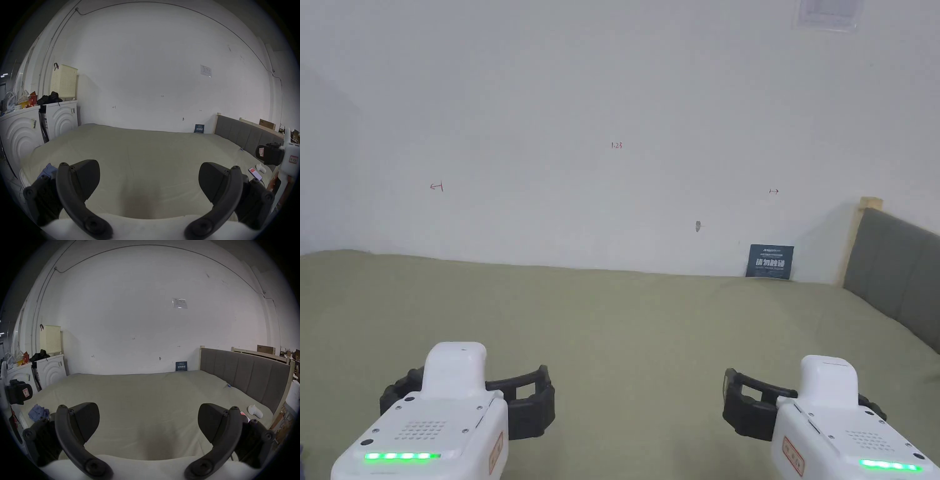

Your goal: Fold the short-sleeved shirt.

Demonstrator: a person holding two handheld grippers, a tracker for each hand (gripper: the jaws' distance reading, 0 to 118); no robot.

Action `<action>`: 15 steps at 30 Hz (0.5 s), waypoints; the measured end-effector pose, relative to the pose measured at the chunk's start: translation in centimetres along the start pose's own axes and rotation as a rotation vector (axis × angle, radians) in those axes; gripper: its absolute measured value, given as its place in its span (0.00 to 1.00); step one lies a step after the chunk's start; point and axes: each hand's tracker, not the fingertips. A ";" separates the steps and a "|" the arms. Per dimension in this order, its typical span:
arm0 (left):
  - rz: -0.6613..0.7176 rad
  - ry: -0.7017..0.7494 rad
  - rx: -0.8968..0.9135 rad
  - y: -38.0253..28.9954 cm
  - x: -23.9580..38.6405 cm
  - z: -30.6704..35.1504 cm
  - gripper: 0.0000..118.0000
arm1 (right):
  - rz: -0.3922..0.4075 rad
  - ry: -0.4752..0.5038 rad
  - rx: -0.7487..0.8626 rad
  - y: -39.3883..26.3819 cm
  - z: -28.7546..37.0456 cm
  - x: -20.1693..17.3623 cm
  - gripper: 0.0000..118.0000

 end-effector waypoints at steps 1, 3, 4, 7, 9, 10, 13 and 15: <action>-0.012 0.003 0.001 0.0 0.1 -0.1 1.00 | -0.003 0.001 -0.001 0.0 -0.1 -0.1 1.00; -0.019 0.013 0.001 0.2 0.2 -0.2 1.00 | -0.008 0.014 -0.003 -0.2 -0.3 -0.1 1.00; -0.017 0.009 0.002 0.3 0.2 -0.2 1.00 | -0.011 0.015 -0.010 -0.2 -0.4 -0.2 1.00; -0.005 -0.002 0.002 0.4 0.1 -0.3 1.00 | -0.012 0.005 -0.051 -0.3 -0.9 -0.3 1.00; -0.012 0.000 -0.006 0.3 0.3 -0.6 1.00 | -0.014 0.000 -0.125 -0.5 -1.6 -0.3 1.00; -0.023 0.009 -0.017 0.2 0.4 -0.8 1.00 | -0.019 -0.006 -0.151 -0.6 -1.9 -0.2 1.00; -0.012 0.018 -0.043 -0.1 0.4 -1.2 1.00 | -0.042 -0.007 -0.163 -0.7 -2.1 0.2 1.00; 0.020 0.008 -0.054 -0.2 0.2 -1.3 1.00 | -0.070 0.001 -0.157 -0.5 -2.0 0.5 1.00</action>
